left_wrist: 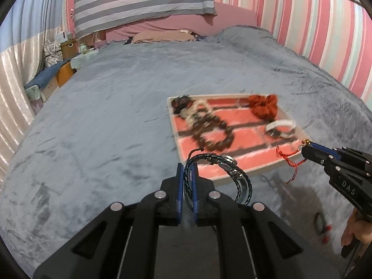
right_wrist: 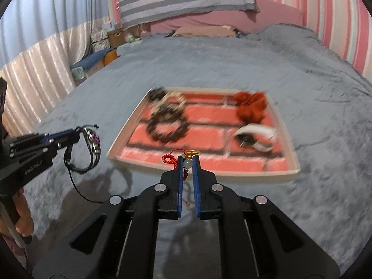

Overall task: Organize jewelry
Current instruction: 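Carry leather bracelet and red charm into the tray and open both tools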

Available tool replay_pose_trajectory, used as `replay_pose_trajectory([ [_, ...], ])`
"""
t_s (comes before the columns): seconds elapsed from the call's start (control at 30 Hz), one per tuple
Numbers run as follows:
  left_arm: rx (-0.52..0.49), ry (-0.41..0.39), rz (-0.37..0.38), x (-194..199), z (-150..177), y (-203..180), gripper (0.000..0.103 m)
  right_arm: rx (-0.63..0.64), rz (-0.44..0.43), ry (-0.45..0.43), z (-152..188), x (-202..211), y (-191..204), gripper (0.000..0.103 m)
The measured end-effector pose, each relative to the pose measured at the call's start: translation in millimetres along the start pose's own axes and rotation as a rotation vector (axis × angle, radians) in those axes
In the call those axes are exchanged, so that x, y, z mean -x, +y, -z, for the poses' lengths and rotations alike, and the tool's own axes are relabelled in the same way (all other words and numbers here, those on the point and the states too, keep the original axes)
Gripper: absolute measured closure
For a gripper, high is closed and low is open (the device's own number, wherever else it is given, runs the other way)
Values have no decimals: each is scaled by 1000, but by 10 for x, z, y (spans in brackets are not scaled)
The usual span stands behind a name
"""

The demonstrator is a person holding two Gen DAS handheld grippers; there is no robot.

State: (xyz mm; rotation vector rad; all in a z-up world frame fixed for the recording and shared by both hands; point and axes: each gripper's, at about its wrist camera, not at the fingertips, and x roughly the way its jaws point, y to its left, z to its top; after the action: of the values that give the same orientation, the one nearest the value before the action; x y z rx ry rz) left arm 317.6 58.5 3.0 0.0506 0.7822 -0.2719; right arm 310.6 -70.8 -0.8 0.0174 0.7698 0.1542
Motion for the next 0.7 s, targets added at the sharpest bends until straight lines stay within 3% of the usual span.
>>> replay_pose_trajectory([
  [0.33,72,58,10,-630,-361,-342,96,-4,52,-14,-392,-205,-642,95],
  [0.7,104,164,-102,-1528,-524,-148,96,-42,73,68,-299,-827,-1161,94],
])
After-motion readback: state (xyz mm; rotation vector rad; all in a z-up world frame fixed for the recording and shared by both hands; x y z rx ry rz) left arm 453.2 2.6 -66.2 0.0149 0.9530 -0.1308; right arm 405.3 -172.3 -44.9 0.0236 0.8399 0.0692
